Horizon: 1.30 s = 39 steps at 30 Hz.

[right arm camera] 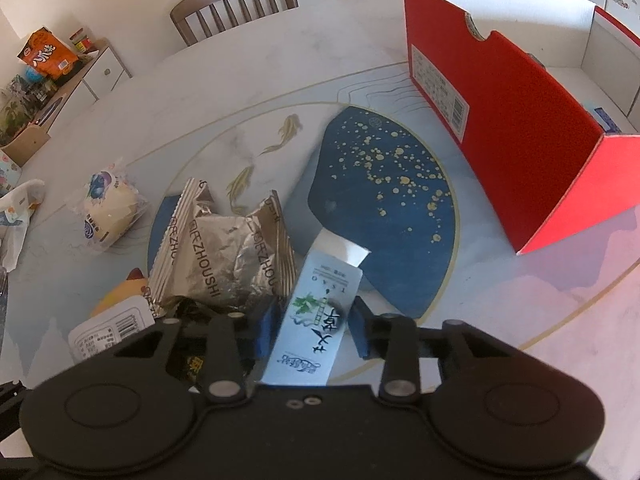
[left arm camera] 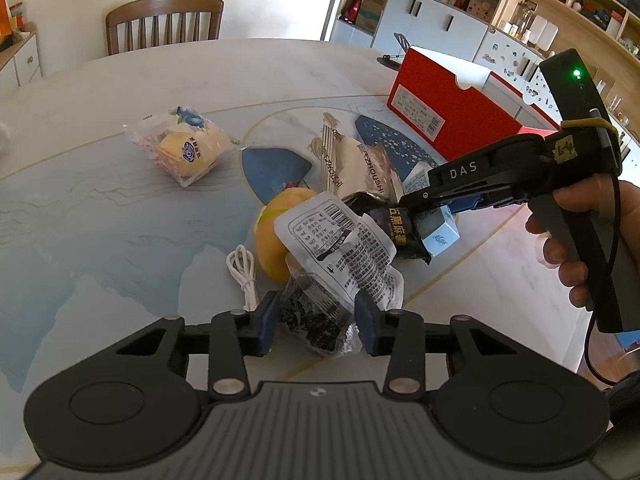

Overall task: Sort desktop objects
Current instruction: 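Grasp the black bag of small parts with left tool while right tool grasps the white-green carton, then carry the black bag and white-green carton with both tools over the red box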

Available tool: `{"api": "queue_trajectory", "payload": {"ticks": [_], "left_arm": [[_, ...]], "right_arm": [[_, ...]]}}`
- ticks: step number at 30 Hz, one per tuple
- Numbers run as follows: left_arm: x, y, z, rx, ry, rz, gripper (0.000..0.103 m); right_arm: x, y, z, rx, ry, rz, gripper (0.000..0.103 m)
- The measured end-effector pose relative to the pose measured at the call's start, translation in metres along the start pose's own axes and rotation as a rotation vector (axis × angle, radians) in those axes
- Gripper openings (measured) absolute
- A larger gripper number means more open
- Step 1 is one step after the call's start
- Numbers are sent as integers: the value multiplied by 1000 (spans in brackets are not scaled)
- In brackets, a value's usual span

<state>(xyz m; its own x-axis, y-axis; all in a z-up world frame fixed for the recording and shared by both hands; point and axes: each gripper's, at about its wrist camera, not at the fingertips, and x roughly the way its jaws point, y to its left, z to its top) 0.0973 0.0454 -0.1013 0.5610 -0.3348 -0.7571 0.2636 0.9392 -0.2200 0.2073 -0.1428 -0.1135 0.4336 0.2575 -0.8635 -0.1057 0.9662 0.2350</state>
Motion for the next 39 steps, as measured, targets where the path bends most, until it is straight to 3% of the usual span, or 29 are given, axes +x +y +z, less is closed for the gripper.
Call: {"api": "queue_trajectory", "payload": {"ticks": [7,14,27,39], "left_arm": [[0,4,1,-32,1,1,28],[-8,10,1,-75,-15,1,24],[-25,9,5,-108,-66,-8,23],[-39,-6,18,-79,-117,-38,23]], "right_arm": [[-6,-3,-2,-12,-1,4,33],[-20,-5,-6,-35,-27,10,32],[-46,-6,-12,-75,-71,9,32],[-69,-8,-22,-91,-86,10,32]]}}
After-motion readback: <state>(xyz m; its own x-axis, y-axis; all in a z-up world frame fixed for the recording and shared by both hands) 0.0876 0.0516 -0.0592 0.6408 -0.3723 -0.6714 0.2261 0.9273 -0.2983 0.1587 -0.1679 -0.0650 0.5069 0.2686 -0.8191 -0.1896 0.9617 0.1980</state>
